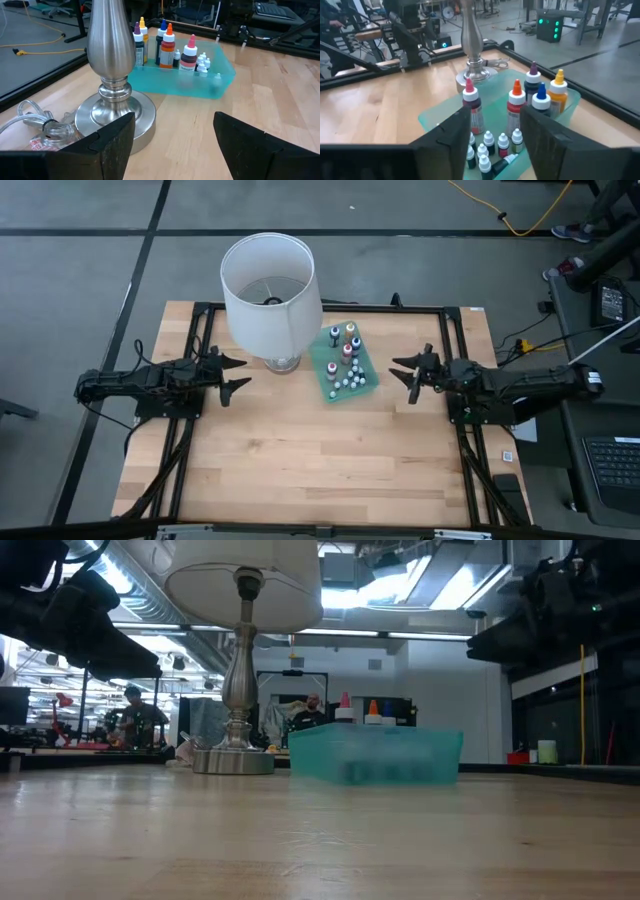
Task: Pick & Place food coloring
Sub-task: Return to Home Position
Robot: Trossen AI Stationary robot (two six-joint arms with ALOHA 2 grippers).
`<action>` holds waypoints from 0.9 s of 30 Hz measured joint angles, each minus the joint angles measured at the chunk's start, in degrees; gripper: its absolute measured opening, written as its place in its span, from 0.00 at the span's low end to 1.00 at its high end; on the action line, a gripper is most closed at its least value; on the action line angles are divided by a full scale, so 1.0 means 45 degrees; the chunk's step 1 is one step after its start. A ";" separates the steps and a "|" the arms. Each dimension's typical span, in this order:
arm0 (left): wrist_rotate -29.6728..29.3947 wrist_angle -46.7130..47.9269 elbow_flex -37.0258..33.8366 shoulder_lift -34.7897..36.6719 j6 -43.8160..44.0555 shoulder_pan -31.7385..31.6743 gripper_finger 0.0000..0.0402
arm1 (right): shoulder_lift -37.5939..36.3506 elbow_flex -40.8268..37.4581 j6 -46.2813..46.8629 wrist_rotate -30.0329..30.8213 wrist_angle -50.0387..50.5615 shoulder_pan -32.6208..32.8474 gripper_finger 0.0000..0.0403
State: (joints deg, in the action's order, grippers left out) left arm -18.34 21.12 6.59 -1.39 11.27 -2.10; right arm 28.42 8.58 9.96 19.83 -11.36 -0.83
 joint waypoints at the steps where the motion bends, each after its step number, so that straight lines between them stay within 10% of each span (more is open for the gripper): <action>1: 0.0002 0.0000 0.0000 0.0000 0.0000 -0.0002 0.66 | -0.0144 -0.0048 -0.0055 0.0001 -0.0006 -0.0033 0.39; 27: -0.0002 0.0005 -0.0001 -0.0004 0.0000 0.0002 0.66 | -0.3614 -0.1826 -0.1400 0.0351 0.0917 -0.0450 0.03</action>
State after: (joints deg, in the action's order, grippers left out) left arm -18.35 21.15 6.59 -1.41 11.27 -2.09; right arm 12.16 0.36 3.66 21.41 -7.24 -2.85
